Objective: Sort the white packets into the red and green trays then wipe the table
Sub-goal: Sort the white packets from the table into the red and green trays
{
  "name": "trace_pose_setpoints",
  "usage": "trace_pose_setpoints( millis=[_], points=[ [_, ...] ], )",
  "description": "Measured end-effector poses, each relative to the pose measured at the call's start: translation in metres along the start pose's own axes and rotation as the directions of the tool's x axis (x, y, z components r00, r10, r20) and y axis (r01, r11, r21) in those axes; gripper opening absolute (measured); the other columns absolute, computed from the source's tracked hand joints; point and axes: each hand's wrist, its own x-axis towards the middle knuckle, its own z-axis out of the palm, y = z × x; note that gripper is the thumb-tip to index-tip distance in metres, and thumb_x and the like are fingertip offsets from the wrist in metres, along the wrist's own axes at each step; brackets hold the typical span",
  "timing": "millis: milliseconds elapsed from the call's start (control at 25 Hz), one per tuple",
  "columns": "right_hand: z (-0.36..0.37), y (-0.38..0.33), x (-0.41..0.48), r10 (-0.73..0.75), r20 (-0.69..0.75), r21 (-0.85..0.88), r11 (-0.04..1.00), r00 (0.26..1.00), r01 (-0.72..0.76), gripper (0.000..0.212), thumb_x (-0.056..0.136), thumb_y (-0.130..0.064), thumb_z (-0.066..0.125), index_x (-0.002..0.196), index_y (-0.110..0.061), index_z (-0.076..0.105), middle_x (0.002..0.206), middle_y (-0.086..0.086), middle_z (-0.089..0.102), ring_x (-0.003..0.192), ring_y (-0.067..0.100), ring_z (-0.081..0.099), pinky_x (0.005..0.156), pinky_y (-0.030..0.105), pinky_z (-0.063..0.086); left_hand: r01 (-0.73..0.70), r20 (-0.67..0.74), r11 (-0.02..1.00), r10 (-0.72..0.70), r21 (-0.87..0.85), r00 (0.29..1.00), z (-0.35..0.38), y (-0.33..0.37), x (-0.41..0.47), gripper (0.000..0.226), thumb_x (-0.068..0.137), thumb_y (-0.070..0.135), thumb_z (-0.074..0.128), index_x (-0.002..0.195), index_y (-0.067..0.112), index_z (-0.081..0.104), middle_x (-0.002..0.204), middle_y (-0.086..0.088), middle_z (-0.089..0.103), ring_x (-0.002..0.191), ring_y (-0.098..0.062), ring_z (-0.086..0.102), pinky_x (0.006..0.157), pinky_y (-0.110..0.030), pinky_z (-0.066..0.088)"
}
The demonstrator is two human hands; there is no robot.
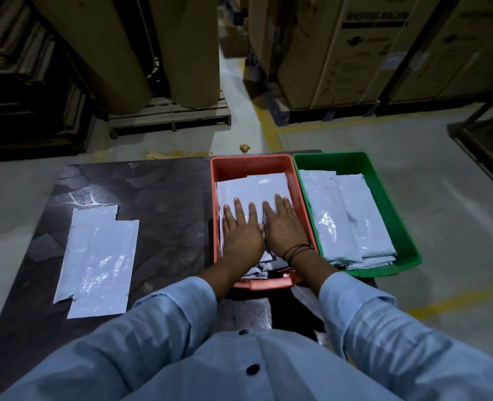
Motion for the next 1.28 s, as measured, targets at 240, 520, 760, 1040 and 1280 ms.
trace_pose_setpoints(
  millis=[240, 520, 760, 1040, 1280],
  points=[
    [-0.022, -0.010, 0.009, 0.010, -0.119, 0.075, 0.997, 0.993, -0.001, 0.075, 0.091, -0.023, 0.058, 0.155, -0.011, 0.021, 0.162, 0.022, 0.013, 0.151, 0.036, 0.007, 0.123, 0.040, 0.006, -0.070, -0.108, 0.997, 0.068, -0.013, 0.992, -0.044, -0.001, -0.009, 0.059, 0.108, 0.038, 0.016, 0.162, 0.015, 0.011, 0.169, -0.015, 0.000, 0.154, -0.042, -0.008, 0.125, -0.055, -0.002],
    [-0.024, -0.069, 0.028, -0.018, -0.267, 0.176, 0.982, 0.964, 0.067, 0.051, 0.101, -0.017, 0.040, 0.151, -0.009, 0.033, 0.160, 0.024, 0.021, 0.150, 0.038, 0.013, 0.123, 0.042, 0.012, 0.059, -0.272, 0.997, -0.070, -0.049, 0.960, -0.106, -0.086, -0.018, 0.055, 0.109, 0.036, 0.024, 0.161, 0.019, 0.019, 0.169, -0.009, 0.012, 0.156, -0.036, 0.002, 0.125, -0.051, -0.001],
    [-0.003, -0.161, 0.034, -0.131, -0.245, 0.189, 0.966, 0.961, 0.179, 0.054, 0.097, -0.021, 0.045, 0.150, -0.013, 0.035, 0.161, 0.018, 0.021, 0.150, 0.036, 0.013, 0.122, 0.042, 0.016, 0.257, -0.344, 0.954, -0.296, -0.155, 0.891, -0.116, -0.218, -0.049, 0.050, 0.108, 0.033, 0.033, 0.155, 0.017, 0.036, 0.164, -0.012, 0.029, 0.152, -0.041, 0.019, 0.124, -0.051, 0.013],
    [0.060, -0.277, 0.029, -0.392, 0.010, 0.098, 0.916, 0.920, 0.389, 0.058, 0.096, -0.023, 0.045, 0.151, -0.009, 0.030, 0.160, 0.022, 0.019, 0.148, 0.041, 0.015, 0.122, 0.048, 0.015, 0.432, -0.186, 0.894, -0.447, -0.117, 0.875, -0.069, -0.355, -0.097, 0.045, 0.106, 0.026, 0.036, 0.150, 0.019, 0.043, 0.156, -0.007, 0.044, 0.145, -0.042, 0.034, 0.121, -0.056, 0.021],
    [0.104, -0.327, 0.019, -0.513, 0.236, 0.051, 0.855, 0.825, 0.517, 0.059, 0.098, -0.025, 0.049, 0.152, -0.013, 0.029, 0.160, 0.022, 0.018, 0.144, 0.038, 0.024, 0.117, 0.042, 0.026, 0.341, -0.080, 0.938, -0.344, -0.057, 0.935, -0.049, -0.395, -0.115, 0.058, 0.098, 0.033, 0.032, 0.154, 0.019, 0.038, 0.160, -0.006, 0.038, 0.147, -0.036, 0.034, 0.122, -0.051, 0.025]
  ],
)
